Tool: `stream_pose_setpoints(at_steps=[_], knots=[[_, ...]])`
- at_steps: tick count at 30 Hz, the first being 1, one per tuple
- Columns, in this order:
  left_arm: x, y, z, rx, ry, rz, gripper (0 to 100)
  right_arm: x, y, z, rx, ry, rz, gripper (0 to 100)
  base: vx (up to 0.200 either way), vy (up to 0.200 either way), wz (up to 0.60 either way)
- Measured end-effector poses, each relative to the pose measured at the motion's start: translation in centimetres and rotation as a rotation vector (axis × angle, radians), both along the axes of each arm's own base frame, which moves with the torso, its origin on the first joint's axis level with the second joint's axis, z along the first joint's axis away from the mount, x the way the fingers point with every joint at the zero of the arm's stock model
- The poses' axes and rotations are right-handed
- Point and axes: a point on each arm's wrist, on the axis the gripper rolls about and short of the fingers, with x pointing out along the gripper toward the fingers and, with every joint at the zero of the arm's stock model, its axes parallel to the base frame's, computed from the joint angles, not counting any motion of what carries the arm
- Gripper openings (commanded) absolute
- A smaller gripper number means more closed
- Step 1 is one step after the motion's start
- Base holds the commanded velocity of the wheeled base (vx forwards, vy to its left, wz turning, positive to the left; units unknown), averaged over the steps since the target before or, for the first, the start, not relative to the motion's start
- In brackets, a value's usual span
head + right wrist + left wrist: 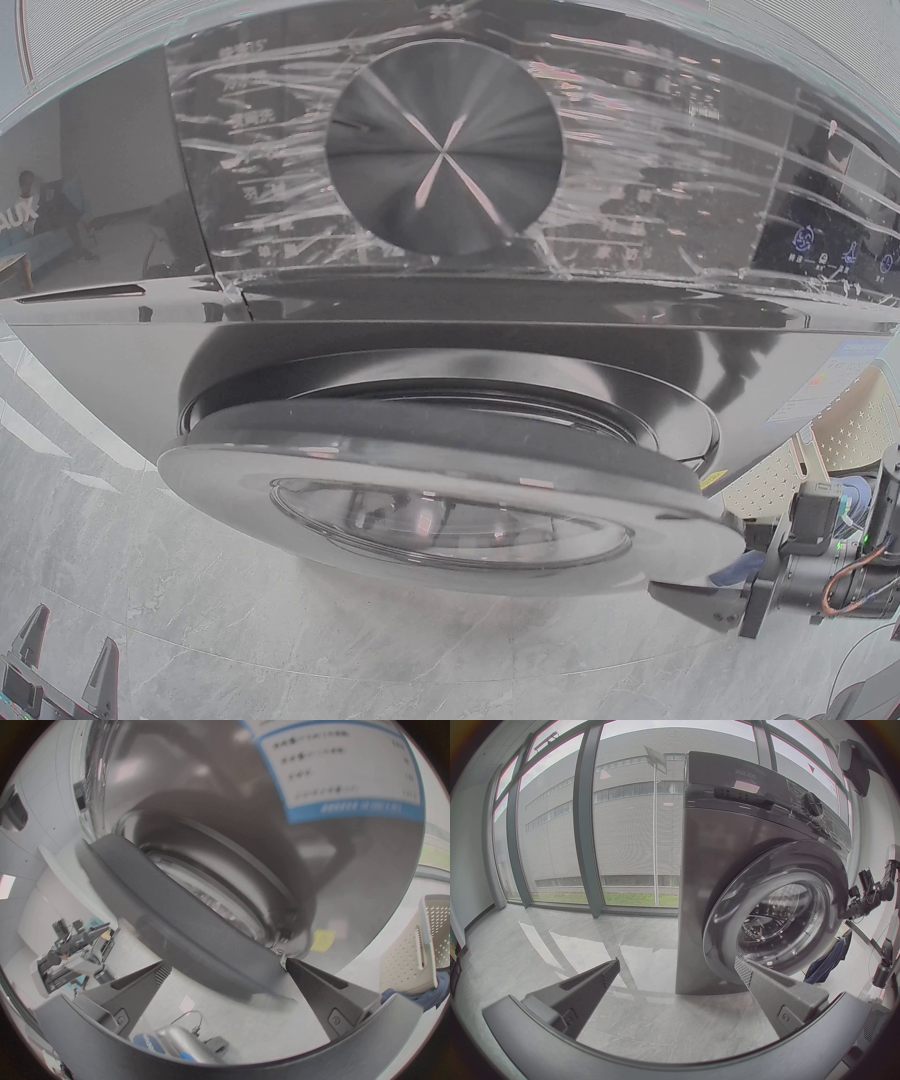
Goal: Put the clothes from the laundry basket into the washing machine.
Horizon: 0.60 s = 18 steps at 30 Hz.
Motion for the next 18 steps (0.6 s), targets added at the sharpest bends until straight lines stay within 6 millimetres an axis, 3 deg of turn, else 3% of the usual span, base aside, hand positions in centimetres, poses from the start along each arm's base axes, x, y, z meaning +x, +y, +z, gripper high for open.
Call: stream_pose_setpoints(at_steps=[2,11,18], knots=[[0.0,0.0,0.0,0.0,0.0,0.0,100,-0.3,-0.14,-0.65,-0.019,0.018,0.008,100,0.0,0.0,0.0],[0.0,0.0,0.0,0.0,0.0,0.0,100,-0.27,-0.29,-0.74,-0.019,0.02,-0.005,100,-0.2,0.0,0.0],[0.0,0.0,-0.01,0.0,0.0,0.0,100,-0.17,-0.1,-0.61,-0.019,0.016,0.0,100,0.0,0.0,0.0]])
